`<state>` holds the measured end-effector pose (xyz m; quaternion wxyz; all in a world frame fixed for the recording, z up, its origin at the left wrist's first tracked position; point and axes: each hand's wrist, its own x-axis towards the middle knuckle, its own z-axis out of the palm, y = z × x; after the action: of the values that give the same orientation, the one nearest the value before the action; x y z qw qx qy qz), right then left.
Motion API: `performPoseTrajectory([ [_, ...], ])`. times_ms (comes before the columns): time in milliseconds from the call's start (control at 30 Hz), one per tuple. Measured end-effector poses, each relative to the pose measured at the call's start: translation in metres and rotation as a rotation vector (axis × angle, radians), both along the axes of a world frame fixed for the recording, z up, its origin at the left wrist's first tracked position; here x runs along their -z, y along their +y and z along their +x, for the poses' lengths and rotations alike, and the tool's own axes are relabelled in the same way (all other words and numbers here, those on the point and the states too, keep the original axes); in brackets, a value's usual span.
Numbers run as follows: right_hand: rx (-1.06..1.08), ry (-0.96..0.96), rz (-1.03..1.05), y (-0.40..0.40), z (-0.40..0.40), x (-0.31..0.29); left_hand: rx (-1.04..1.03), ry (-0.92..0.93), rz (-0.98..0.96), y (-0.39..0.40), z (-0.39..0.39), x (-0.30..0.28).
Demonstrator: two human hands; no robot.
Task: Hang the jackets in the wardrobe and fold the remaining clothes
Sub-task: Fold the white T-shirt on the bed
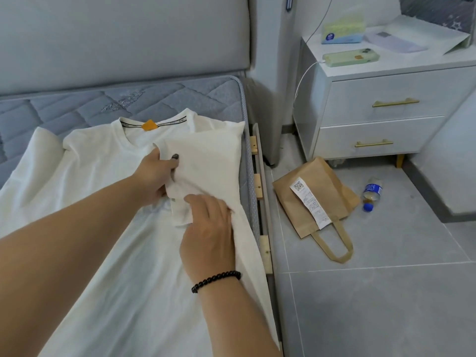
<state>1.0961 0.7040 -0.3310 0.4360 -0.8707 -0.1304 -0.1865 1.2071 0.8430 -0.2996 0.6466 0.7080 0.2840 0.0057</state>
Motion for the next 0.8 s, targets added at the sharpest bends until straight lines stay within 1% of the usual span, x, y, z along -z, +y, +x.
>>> performPoseTrajectory([
  [100,0.071,0.017,-0.143,0.001,-0.001,-0.001,0.091,-0.002,-0.05,0.006,-0.014,0.001],
  [167,0.104,-0.018,-0.184,0.002,-0.001,0.002,0.163,-0.026,-0.1,0.005,-0.026,0.001],
  [267,0.11,-0.095,-0.114,0.002,0.001,0.003,0.236,-0.092,-0.175,0.005,-0.049,0.008],
  [367,0.064,-0.072,-0.075,0.002,-0.001,-0.002,0.262,-0.13,-0.149,0.007,-0.063,0.013],
  [433,0.006,-0.052,-0.106,0.003,-0.003,-0.003,0.231,-0.116,-0.126,0.006,-0.062,0.012],
  [533,-0.093,0.034,-0.155,0.002,-0.005,-0.002,0.175,-0.06,-0.05,0.004,-0.057,0.01],
  [633,-0.151,0.098,-0.248,0.002,-0.01,-0.002,0.127,-0.04,-0.021,0.002,-0.057,0.01],
  [733,-0.149,0.089,-0.349,0.006,-0.013,0.0,-0.067,-0.057,0.106,0.003,-0.062,0.013],
  [800,-0.107,0.071,-0.375,0.008,-0.014,0.0,-0.213,-0.143,0.098,0.014,-0.074,0.015],
])
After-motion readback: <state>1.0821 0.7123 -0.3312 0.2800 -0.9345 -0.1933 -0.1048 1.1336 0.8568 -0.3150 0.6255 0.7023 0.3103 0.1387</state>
